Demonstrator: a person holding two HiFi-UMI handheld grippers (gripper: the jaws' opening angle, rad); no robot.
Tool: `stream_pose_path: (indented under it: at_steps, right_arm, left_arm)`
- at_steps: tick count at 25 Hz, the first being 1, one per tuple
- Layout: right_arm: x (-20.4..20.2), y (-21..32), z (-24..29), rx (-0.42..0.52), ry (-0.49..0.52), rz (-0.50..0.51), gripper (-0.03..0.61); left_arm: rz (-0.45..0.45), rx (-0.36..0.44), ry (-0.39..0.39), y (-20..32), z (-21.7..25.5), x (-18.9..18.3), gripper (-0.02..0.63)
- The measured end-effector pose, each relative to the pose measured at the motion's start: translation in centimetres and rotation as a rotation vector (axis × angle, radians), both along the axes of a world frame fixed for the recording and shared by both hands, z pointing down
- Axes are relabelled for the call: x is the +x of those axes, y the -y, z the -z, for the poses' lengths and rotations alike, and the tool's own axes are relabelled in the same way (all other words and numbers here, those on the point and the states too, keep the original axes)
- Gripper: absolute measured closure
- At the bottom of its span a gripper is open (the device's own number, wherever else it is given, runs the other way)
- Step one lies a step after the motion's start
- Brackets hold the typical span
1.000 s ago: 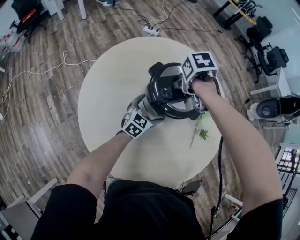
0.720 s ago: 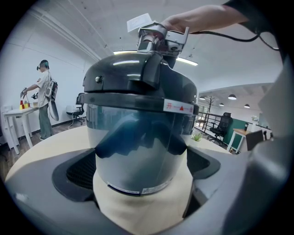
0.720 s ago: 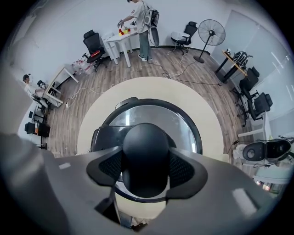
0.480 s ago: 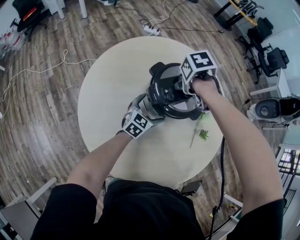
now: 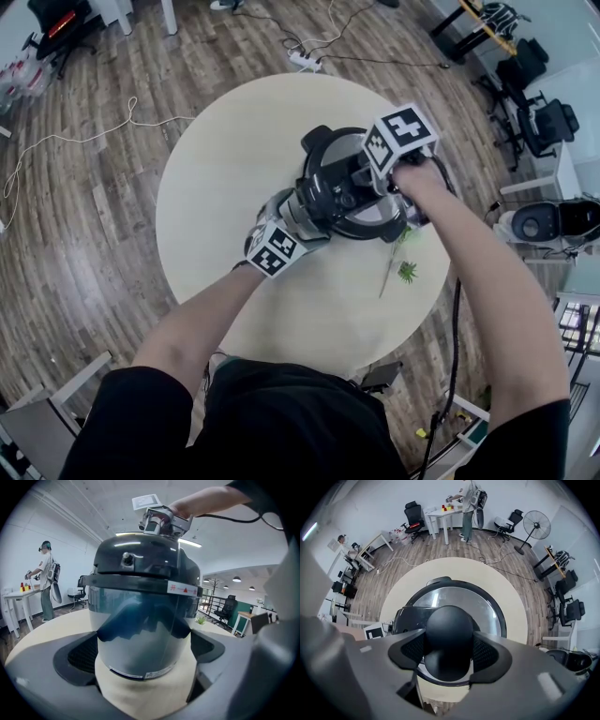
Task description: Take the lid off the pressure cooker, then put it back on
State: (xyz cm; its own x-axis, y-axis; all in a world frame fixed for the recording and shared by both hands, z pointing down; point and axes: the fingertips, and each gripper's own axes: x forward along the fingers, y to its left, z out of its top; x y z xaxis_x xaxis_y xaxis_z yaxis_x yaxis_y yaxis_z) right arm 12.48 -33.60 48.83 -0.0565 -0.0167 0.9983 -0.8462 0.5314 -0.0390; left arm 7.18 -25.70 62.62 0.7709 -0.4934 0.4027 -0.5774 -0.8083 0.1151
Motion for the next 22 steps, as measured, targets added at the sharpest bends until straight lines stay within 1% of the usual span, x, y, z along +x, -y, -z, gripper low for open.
stream_pose_path:
  at_steps: [3, 7, 9, 11, 19, 22]
  right_arm:
    - [-0.3, -0.19, 0.08, -0.003, -0.005, 0.093, 0.29]
    - [-0.54, -0.51, 0.08, -0.005, -0.017, 0.293, 0.29]
    - [-0.59, -0.62, 0.0, -0.002, -0.016, 0.361, 0.287]
    - [-0.58, -0.63, -0.08, -0.001, -0.015, 0.381, 0.285]
    - [-0.66, -0.52, -0.04, 0.002, -0.012, 0.367, 0.285]
    - [-0.78, -0.54, -0.01, 0.017, -0.012, 0.374, 0.285]
  left_arm:
    - [-0.001, 0.0, -0.002, -0.08, 0.13, -0.16, 0.023]
    - [0.001, 0.0, -0.004, -0.04, 0.09, -0.09, 0.023]
    - [0.002, -0.001, -0.006, -0.11, 0.04, 0.0, 0.023]
    - [0.005, 0.002, -0.006, -0.13, 0.0, 0.07, 0.023]
    - [0.003, -0.007, 0.006, -0.04, -0.06, -0.03, 0.023]
    - [0.005, -0.015, 0.015, -0.05, -0.21, -0.08, 0.023]
